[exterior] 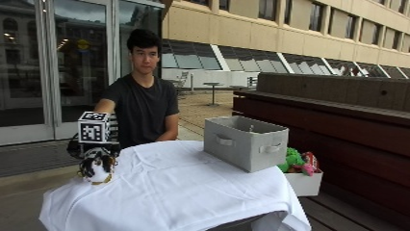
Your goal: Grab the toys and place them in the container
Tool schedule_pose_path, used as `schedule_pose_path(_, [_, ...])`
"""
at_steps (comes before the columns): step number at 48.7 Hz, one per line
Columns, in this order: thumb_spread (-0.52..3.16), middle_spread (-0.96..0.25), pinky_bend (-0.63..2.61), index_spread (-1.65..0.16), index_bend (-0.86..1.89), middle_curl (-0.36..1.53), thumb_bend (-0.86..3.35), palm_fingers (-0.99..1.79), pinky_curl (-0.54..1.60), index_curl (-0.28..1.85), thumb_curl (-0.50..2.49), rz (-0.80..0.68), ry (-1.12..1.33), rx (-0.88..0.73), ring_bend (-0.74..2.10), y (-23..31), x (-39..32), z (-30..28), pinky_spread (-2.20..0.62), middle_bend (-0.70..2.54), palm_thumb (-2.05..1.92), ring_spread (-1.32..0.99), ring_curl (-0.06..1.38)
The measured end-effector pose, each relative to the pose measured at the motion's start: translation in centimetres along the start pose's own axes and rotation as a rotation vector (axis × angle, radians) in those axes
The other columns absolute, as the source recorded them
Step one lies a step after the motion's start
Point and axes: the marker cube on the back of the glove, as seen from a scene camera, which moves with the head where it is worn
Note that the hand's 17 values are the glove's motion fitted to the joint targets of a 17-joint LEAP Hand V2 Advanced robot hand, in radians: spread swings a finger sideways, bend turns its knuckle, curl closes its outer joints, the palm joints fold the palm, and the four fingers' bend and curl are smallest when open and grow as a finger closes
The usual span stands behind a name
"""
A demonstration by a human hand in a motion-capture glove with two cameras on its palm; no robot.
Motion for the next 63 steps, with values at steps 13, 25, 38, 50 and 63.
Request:
schedule_pose_path(13, [0.92, -0.44, 1.01, -0.33, 0.31, 0.39, 0.54, 0.98, 0.30, 0.14, 0.73, 0.030, -0.093, 0.047, 1.24, 0.6, -1.0, -5.6, -0.47, 0.43, 0.77, -0.43, 0.43])
schedule_pose_path(25, [0.76, -0.43, 1.13, -0.35, 0.19, 0.38, 0.31, 0.85, 0.36, 0.15, 0.74, -0.039, -0.085, 0.131, 1.06, 0.9, -4.0, -14.1, -0.44, 0.25, 0.61, -0.44, 0.38])
schedule_pose_path(38, [0.78, -0.40, 1.14, -0.36, 0.15, 0.40, 0.24, 0.83, 0.38, 0.14, 0.76, -0.113, -0.089, 0.161, 1.03, 3.5, -11.2, -22.0, -0.43, 0.17, 0.61, -0.45, 0.39])
schedule_pose_path(50, [0.81, -0.39, 1.15, -0.37, 0.15, 0.42, 0.19, 0.82, 0.39, 0.14, 0.78, -0.148, -0.083, 0.268, 1.02, 5.9, -19.4, -26.5, -0.43, 0.17, 0.63, -0.46, 0.41])
schedule_pose_path(63, [0.85, -0.38, 1.16, -0.37, 0.15, 0.43, 0.14, 0.82, 0.40, 0.13, 0.80, -0.272, -0.106, 0.299, 1.02, 11.3, -29.3, -32.1, -0.44, 0.16, 0.65, -0.46, 0.43])
